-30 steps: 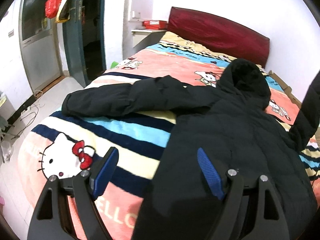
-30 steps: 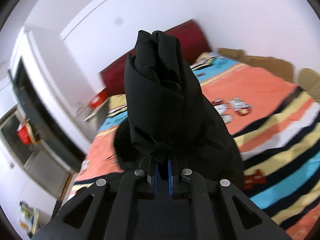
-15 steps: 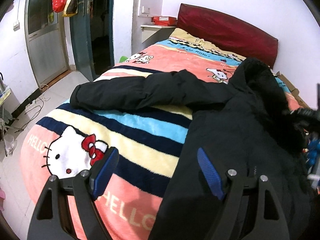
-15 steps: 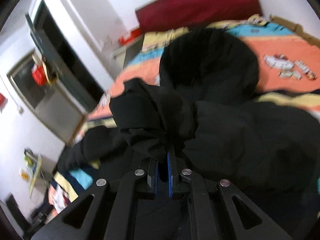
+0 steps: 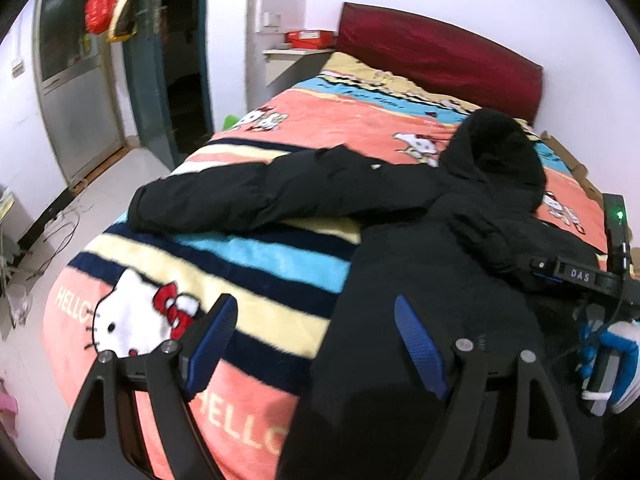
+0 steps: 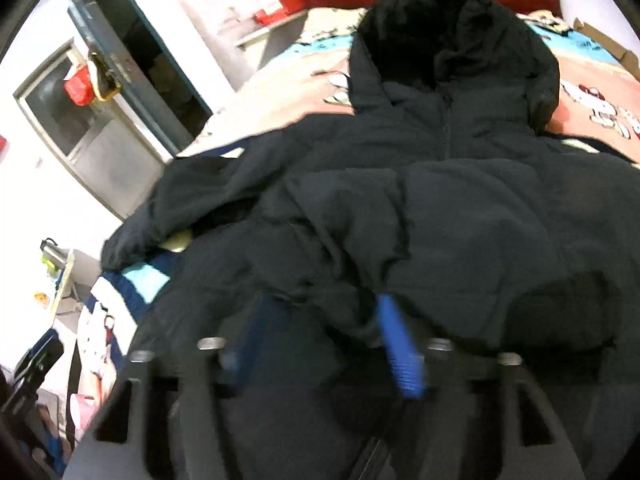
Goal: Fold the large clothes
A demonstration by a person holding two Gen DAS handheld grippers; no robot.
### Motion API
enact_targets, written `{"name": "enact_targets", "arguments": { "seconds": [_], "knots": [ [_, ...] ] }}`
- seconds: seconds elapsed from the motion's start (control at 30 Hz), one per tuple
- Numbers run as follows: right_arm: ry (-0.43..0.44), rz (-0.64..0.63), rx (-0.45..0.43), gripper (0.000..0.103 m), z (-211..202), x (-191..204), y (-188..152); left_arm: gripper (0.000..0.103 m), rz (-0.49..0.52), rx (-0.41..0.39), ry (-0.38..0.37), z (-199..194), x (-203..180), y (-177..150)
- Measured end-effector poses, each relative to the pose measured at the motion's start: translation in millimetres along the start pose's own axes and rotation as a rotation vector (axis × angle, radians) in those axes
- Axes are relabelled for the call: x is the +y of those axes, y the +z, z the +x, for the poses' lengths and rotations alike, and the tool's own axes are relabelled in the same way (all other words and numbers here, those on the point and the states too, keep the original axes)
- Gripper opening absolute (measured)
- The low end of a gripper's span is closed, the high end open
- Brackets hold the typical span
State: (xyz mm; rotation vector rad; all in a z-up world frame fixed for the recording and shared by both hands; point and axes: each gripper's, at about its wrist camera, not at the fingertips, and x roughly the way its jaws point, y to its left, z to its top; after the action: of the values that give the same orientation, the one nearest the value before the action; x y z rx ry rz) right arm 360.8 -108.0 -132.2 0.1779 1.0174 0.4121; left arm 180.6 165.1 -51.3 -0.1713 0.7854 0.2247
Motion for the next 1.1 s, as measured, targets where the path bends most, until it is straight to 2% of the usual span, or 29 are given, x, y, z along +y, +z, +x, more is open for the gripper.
{"name": "enact_targets", "arguments": {
  "seconds": [0.07,0.2,0.3,0.57,0.67,0.73,0.83,0.93,1.1],
  "knots": [
    [0.024,-0.026,-0.022,0.063,-18.7,5.0,-1.5,0.08,0.032,-0.002,-0.019,-2.4,-14.0,10.0],
    [0.017,-0.054,-0.065,0.063,-53.6,0.7,-1.3,0.08,0.066,0.016,-0.072,4.3,-47.3,27.1],
    [-0.016,-0.038,-0.099,0.063,-80.8,-22.7,1.0,0.08,0.103,0.041,-0.104,18.1,-81.9,36.8],
    [-0.293,0.063,-0.17,0.063,-105.9,-131.3,22.6,0.08,0.178,0.109,-0.184,91.5,-196.7,68.1],
    [-0.356,0.08,-0.18,0.063,-98.0,-156.8,31.6,0.08,0.212,0.111,-0.191,121.6,-234.3,75.3],
    [-0.367,0.095,-0.178,0.063,-88.6,-168.6,34.9,0.08,0.222,0.124,-0.194,143.1,-251.9,78.1],
    [-0.364,0.113,-0.157,0.063,-69.9,-182.2,35.1,0.08,0.233,0.174,-0.168,176.5,-265.5,75.2],
    [-0.357,0.107,-0.126,0.063,-50.0,-188.1,28.8,0.081,0.254,0.227,-0.085,208.2,-260.2,60.5],
    [-0.337,0.11,-0.1,0.063,-37.0,-192.9,20.4,0.081,0.145,0.268,-0.113,214.3,-216.1,62.4]
  ]
}}
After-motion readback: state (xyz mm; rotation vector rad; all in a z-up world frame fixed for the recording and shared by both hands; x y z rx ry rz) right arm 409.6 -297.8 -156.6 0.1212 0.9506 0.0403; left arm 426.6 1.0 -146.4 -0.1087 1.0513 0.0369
